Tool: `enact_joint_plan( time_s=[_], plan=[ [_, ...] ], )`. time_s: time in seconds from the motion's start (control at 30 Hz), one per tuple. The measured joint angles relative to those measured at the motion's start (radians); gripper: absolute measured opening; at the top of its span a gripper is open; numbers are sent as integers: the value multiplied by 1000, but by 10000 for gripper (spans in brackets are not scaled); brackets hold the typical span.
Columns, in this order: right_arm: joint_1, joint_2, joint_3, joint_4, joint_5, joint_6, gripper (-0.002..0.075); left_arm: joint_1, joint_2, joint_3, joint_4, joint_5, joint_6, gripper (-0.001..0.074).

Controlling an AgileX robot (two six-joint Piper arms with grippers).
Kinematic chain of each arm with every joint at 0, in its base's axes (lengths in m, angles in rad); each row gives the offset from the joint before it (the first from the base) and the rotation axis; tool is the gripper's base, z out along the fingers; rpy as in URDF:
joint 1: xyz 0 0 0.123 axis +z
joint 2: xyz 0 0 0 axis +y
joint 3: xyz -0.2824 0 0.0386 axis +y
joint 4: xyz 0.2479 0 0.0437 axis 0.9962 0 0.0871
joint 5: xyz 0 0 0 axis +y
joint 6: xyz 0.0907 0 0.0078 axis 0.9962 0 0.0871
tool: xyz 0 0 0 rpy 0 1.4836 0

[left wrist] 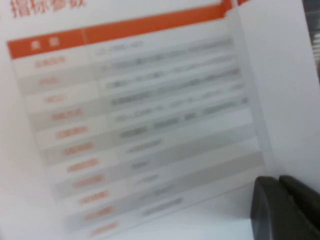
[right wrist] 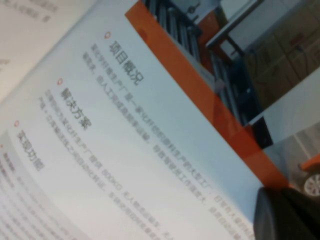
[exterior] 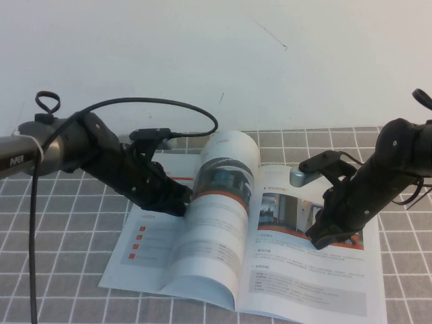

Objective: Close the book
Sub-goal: 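Close the open booklet and leave it lying on the table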

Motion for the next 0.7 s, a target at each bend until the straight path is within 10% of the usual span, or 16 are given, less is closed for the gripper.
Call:
enact_joint_plan(
  time_s=[0.4, 0.7],
  plan=[
    [0, 0, 0, 0, 0, 0, -3, 8, -110, 0, 738, -84, -475, -4],
    [0, 0, 0, 0, 0, -2, -3, 11, -34, 0, 799, -84, -603, -4]
  ],
)
